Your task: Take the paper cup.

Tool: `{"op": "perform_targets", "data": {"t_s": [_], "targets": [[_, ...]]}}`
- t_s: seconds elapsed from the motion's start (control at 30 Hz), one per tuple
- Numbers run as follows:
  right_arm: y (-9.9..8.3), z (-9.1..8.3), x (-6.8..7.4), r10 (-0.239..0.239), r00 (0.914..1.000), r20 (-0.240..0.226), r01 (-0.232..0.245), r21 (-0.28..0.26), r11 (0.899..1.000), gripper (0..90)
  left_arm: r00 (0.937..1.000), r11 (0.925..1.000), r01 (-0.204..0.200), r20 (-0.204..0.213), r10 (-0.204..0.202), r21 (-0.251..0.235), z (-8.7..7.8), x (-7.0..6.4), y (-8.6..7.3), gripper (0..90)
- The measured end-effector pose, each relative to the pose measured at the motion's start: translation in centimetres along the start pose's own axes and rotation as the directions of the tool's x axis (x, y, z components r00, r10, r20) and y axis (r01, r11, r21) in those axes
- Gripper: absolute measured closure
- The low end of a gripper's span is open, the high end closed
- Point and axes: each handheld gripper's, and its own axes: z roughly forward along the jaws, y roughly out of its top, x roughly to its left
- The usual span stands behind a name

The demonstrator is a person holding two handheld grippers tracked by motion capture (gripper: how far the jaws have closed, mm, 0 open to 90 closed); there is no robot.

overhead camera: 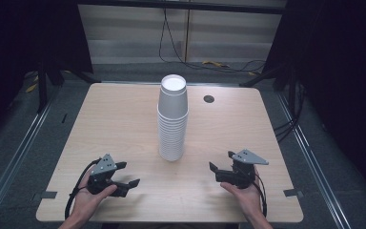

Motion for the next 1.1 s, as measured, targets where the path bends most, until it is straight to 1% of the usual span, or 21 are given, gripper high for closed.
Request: {"op": "perform_targets", "data": {"t_s": [0.1, 0.13, 0.23, 0.27, 0.3, 0.37, 0.4, 0.43, 0.5, 0.53, 0.57, 0.6, 0.63, 0.67, 0.7, 0.77, 0.83, 0.87, 1.03, 1.07, 1.1], "targets": [[0.1, -0.2, -0.1, 0.009, 0.9996, -0.028, -0.009, -0.016, 1.000, 18.6, 1.0000, 1.0000, 0.005, 0.001, -0.005, 0.000, 0.0, 0.0, 0.0, 17.2], [0.2, -0.4, -0.2, 0.014, 0.9987, -0.048, -0.016, -0.032, 0.999, 19.0, 1.0000, 1.0000, 0.007, 0.002, -0.007, -0.001, 0.1, 0.1, 0.0, 17.1], [0.3, -0.5, -0.1, 0.024, 0.9987, -0.044, -0.026, -0.042, 0.999, 21.0, 1.0000, 1.0000, 0.006, 0.002, -0.006, 0.002, 0.2, 0.1, 0.0, 17.1], [0.6, -0.7, -0.1, 0.040, 0.9978, -0.054, -0.042, -0.049, 0.998, 26.2, 1.0000, 1.0000, 0.007, -0.001, -0.007, 0.003, 0.2, 0.2, 0.0, 17.1], [0.6, -0.7, -0.1, 0.040, 0.9978, -0.054, -0.042, -0.049, 0.998, 26.2, 0.9999, 0.9999, 0.010, -0.001, -0.010, 0.003, 0.2, 0.2, 0.1, 17.1], [1.0, -1.0, 0.2, 0.011, 0.9983, -0.058, -0.015, -0.075, 0.997, 26.2, 0.9999, 0.9999, 0.016, 0.001, -0.016, -0.003, 0.3, 0.2, 0.1, 17.1], [1.1, -1.0, 0.2, 0.021, 0.9972, -0.072, -0.027, -0.083, 0.996, 26.3, 0.9999, 0.9999, 0.013, 0.001, -0.013, -0.002, 0.3, 0.2, 0.2, 17.2], [1.2, -1.0, 0.3, 0.019, 0.9965, -0.082, -0.026, -0.079, 0.997, 26.6, 0.9999, 0.9999, 0.017, 0.003, -0.017, -0.001, 0.4, 0.2, 0.2, 17.2], [1.3, -0.9, 0.3, 0.012, 0.9958, -0.090, -0.019, -0.076, 0.997, 26.7, 0.9984, 0.9985, 0.054, 0.021, -0.053, -0.008, 0.6, 0.4, 0.2, 17.2], [1.5, -0.9, 0.4, -0.011, 0.9957, -0.092, 0.003, -0.088, 0.996, 30.6, 0.9988, 0.9989, 0.048, 0.009, -0.048, 0.000, 0.7, 0.3, 0.1, 17.2], [1.5, -0.9, 0.4, -0.011, 0.9957, -0.092, 0.003, -0.088, 0.996, 30.6, 0.9991, 0.9990, 0.043, 0.001, -0.043, 0.012, 0.8, 0.3, 0.0, 17.2], [1.7, -1.0, 0.5, -0.018, 0.9945, -0.103, 0.008, -0.097, 0.995, 32.6, 0.9987, 0.9987, 0.048, 0.013, -0.049, 0.017, 0.8, 0.3, 0.0, 17.2], [2.3, -1.1, 0.7, -0.009, 0.9908, -0.135, -0.004, -0.098, 0.995, 31.5, 0.9981, 0.9983, 0.057, 0.023, -0.058, 0.013, 0.9, 0.3, -0.1, 17.1], [2.3, -1.1, 0.7, -0.009, 0.9908, -0.135, -0.004, -0.098, 0.995, 31.5, 0.9981, 0.9983, 0.057, 0.022, -0.057, 0.013, 0.8, 0.3, -0.1, 17.1], [2.7, -1.1, 1.0, -0.022, 0.9887, -0.148, 0.005, -0.114, 0.994, 31.5, 0.9987, 0.9988, 0.048, 0.015, -0.048, 0.010, 0.8, 0.2, 0.0, 17.2], [2.8, -1.2, 1.1, -0.029, 0.9882, -0.151, 0.011, -0.116, 0.993, 31.5, 0.9993, 0.9993, 0.037, 0.009, -0.037, 0.004, 0.7, 0.1, 0.1, 17.2], [3.0, -1.1, 1.3, -0.033, 0.9880, -0.151, 0.017, -0.112, 0.994, 31.5, 0.9998, 0.9998, 0.017, 0.010, -0.017, -0.005, 0.6, 0.1, 0.2, 17.2], [3.2, -1.0, 1.5, -0.029, 0.9882, -0.150, 0.013, -0.104, 0.995, 35.6, 0.9998, 0.9998, 0.017, 0.011, -0.017, -0.006, 0.6, 0.1, 0.3, 17.2], [4.1, -0.9, 1.7, -0.041, 0.9880, -0.149, 0.023, -0.117, 0.993, 35.0, 0.9995, 0.9997, 0.022, 0.021, -0.023, 0.011, 0.7, 0.1, 0.2, 17.3], [4.7, -0.8, 1.8, -0.053, 0.9882, -0.143, 0.035, -0.128, 0.991, 34.9, 0.9996, 0.9997, 0.021, 0.020, -0.021, 0.010, 0.7, 0.1, 0.2, 17.4], [5.1, -0.8, 1.8, -0.065, 0.9856, -0.156, 0.044, -0.136, 0.990, 35.0, 0.9996, 0.9998, 0.019, 0.020, -0.019, 0.008, 0.7, 0.0, 0.3, 17.4]]}}
